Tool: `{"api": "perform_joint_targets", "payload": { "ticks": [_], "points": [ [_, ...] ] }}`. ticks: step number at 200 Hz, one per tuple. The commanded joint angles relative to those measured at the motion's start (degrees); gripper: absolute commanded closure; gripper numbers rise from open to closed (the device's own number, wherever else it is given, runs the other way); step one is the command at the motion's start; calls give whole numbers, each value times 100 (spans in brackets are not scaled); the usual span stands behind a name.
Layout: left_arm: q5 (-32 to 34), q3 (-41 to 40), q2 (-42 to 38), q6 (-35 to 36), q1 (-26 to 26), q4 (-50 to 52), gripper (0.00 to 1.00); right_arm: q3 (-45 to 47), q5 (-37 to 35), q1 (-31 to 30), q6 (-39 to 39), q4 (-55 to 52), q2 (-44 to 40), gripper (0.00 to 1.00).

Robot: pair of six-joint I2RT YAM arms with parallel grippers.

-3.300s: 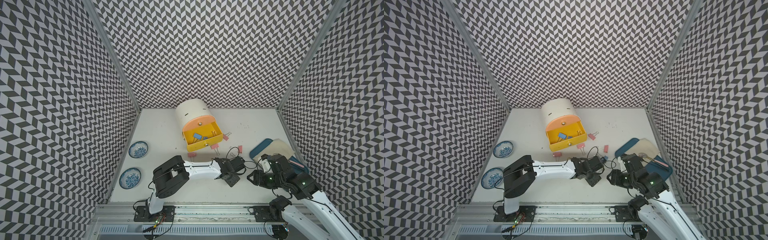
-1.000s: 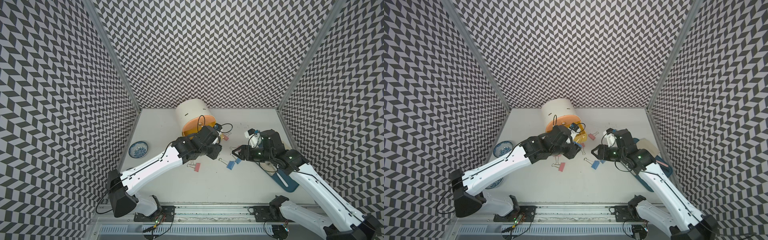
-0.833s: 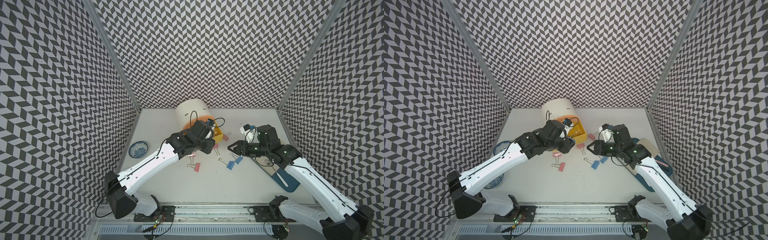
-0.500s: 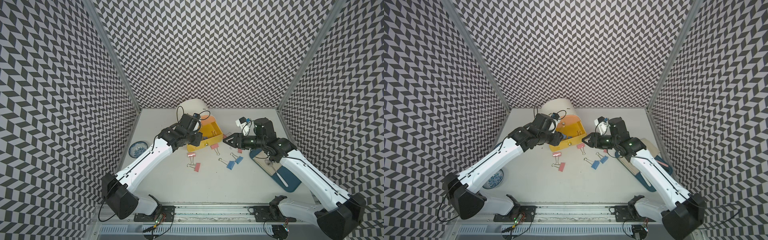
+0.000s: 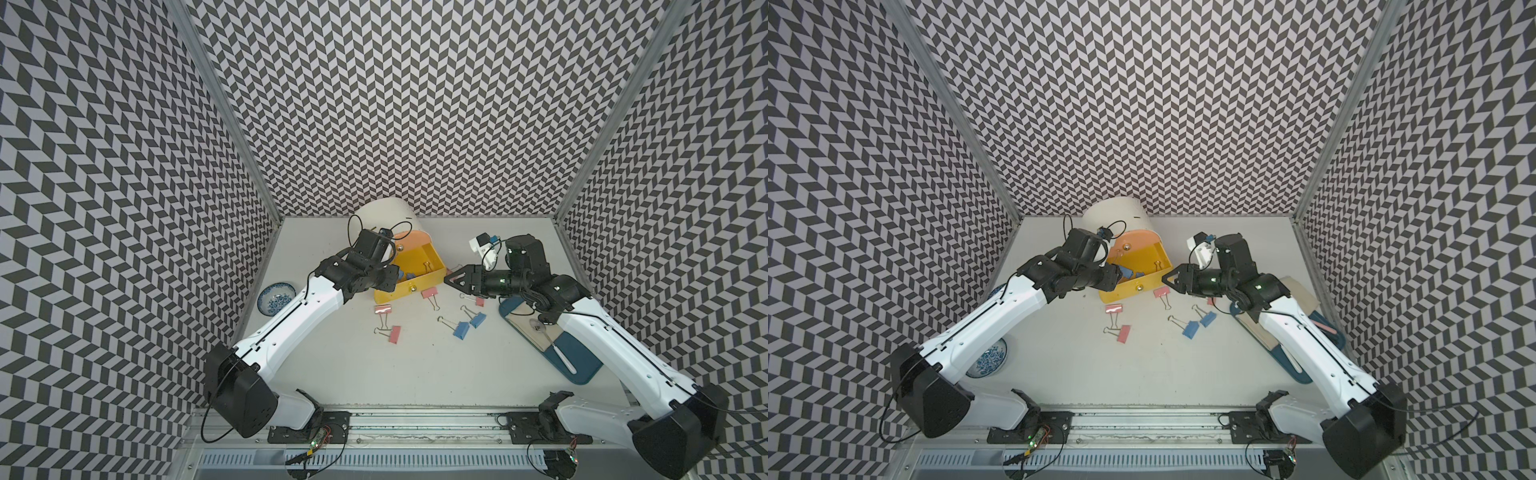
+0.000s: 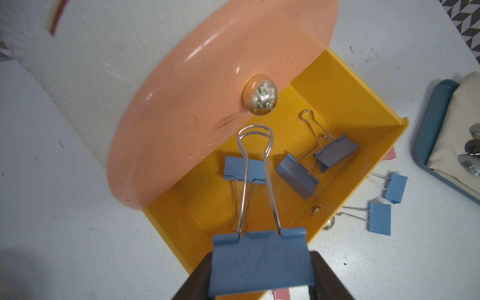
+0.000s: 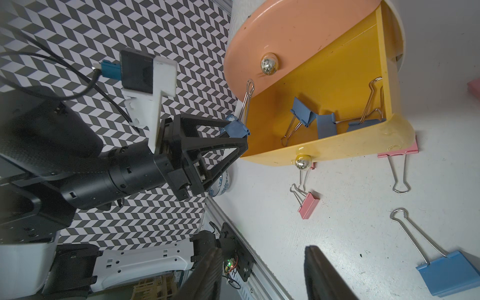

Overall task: Put the binder clips in the drawer according to color
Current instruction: Place the binder clip in the drawer.

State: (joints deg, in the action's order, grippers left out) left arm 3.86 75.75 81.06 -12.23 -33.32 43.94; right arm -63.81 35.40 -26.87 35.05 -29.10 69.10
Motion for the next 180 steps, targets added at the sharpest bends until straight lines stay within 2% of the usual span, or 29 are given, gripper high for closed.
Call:
{"api": "perform_joint_targets", "payload": {
  "ticks": [1, 37, 134, 180],
  "points": [
    [61, 129, 68, -69, 36, -162, 36, 13, -24, -29, -31, 241, -46, 46],
    [48, 235, 60, -87, 36, -158, 32, 61, -101, -29, -86, 167, -81, 46],
    [-56, 625, -333, -233, -7, 224, 33, 235, -473, -29, -183, 31, -20, 46],
    [-89, 855, -568, -482, -210, 569, 33, 310, -776, -29, -276, -81, 57, 46]
  ]
}}
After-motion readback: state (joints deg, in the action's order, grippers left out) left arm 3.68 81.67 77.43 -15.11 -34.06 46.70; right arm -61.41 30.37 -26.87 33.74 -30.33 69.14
